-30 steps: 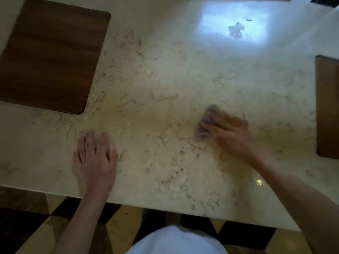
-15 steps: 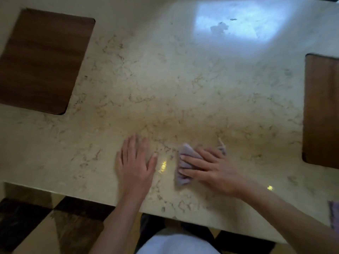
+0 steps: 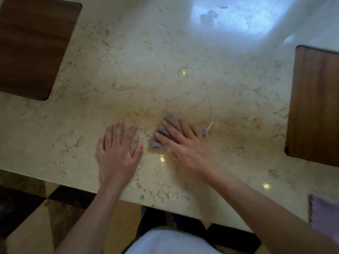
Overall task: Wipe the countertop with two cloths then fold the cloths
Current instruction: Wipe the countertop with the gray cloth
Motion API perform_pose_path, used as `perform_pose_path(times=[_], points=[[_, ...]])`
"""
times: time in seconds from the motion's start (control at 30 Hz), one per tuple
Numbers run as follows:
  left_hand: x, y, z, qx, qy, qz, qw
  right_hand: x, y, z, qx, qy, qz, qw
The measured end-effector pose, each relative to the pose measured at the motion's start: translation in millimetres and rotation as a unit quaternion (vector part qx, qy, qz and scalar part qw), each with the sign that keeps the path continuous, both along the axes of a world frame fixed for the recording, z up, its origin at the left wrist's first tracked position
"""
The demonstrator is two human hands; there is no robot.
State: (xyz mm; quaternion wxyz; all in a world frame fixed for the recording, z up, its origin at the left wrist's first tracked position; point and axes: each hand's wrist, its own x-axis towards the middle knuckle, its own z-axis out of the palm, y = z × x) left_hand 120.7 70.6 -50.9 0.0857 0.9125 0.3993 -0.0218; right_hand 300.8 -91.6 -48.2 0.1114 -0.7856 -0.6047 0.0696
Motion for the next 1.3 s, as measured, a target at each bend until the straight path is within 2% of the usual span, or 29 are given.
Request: perform_pose_path(times=[0.07, 0.1, 0.13, 0.2, 0.27, 0.33, 0.37, 0.43, 0.57, 0.63, 0.7, 0.77, 0.83, 0.93, 0.97, 1.03, 1.13, 1.23, 1.3], points=[[-0.4, -0.3, -0.4, 0.000, 0.001, 0.001, 1.000, -2.3, -57.2, 2.3, -0.019, 0.007, 0.117, 0.993], [-0.8, -0.7, -0.3, -0.005, 0.003, 0.001, 1.000, 20.2, -81.5, 1.3, -0.037, -0.003, 0.138, 0.990], [-1.0, -0.8, 0.0, -0.009, 0.006, 0.001, 1.000, 50.1, -99.9, 0.1, -0.056, -0.014, 0.109, 0.992], [-1.5, -0.5, 0.6, -0.016, 0.009, 0.001, 1.000, 111.8, -115.8, 2.4, -0.091, -0.022, -0.063, 0.994], [-1.5, -0.6, 1.7, -0.019, 0.006, 0.000, 1.000, 148.0, -104.9, 5.5, -0.102, -0.023, -0.249, 0.963], [-1.0, -1.4, 2.9, -0.017, 0.003, -0.001, 1.000, 141.4, -72.4, 8.7, -0.090, -0.006, -0.369, 0.925], [-0.9, -1.8, 3.5, -0.015, 0.003, -0.003, 1.000, 123.5, -54.4, 10.4, -0.084, 0.011, -0.397, 0.914], [-0.8, -1.5, 4.1, -0.018, 0.004, -0.005, 1.000, 70.1, -31.6, 9.7, -0.079, 0.042, -0.393, 0.915], [-0.9, -0.5, 7.5, -0.037, -0.004, -0.005, 0.999, -72.2, -29.7, 11.5, -0.058, 0.024, -0.285, 0.956], [-0.9, 2.0, 9.8, -0.054, -0.011, -0.007, 0.998, -125.4, -35.8, 15.7, -0.062, 0.047, -0.273, 0.959], [-2.9, 4.6, 14.3, -0.083, -0.032, 0.000, 0.996, -145.9, -42.4, 23.4, -0.080, 0.089, -0.273, 0.955], [-7.2, 2.2, 23.1, -0.115, -0.079, 0.019, 0.990, -138.3, -47.3, 32.5, -0.030, 0.154, -0.289, 0.944], [-12.5, -12.0, 34.7, -0.137, -0.127, 0.035, 0.982, -116.1, -50.0, 44.0, 0.037, 0.249, -0.346, 0.904], [-14.9, -44.2, 46.4, -0.219, -0.159, 0.052, 0.961, -72.3, -49.3, 55.2, 0.043, 0.296, -0.452, 0.841], [-13.4, -53.4, 47.8, -0.263, -0.159, 0.058, 0.950, -61.3, -46.1, 58.0, 0.025, 0.305, -0.463, 0.832], [-8.3, -65.8, 50.4, -0.331, -0.153, 0.089, 0.927, -51.3, -36.4, 61.6, -0.021, 0.317, -0.442, 0.839], [1.5, -71.2, 55.2, -0.342, -0.126, 0.122, 0.923, -52.7, -24.0, 58.1, -0.068, 0.305, -0.429, 0.848], [9.2, -68.4, 60.2, -0.341, -0.082, 0.110, 0.930, -51.3, -19.5, 60.1, -0.064, 0.346, -0.464, 0.813], [10.8, -64.1, 66.8, -0.363, -0.061, 0.117, 0.922, -47.8, -24.1, 64.6, -0.037, 0.377, -0.479, 0.792]])
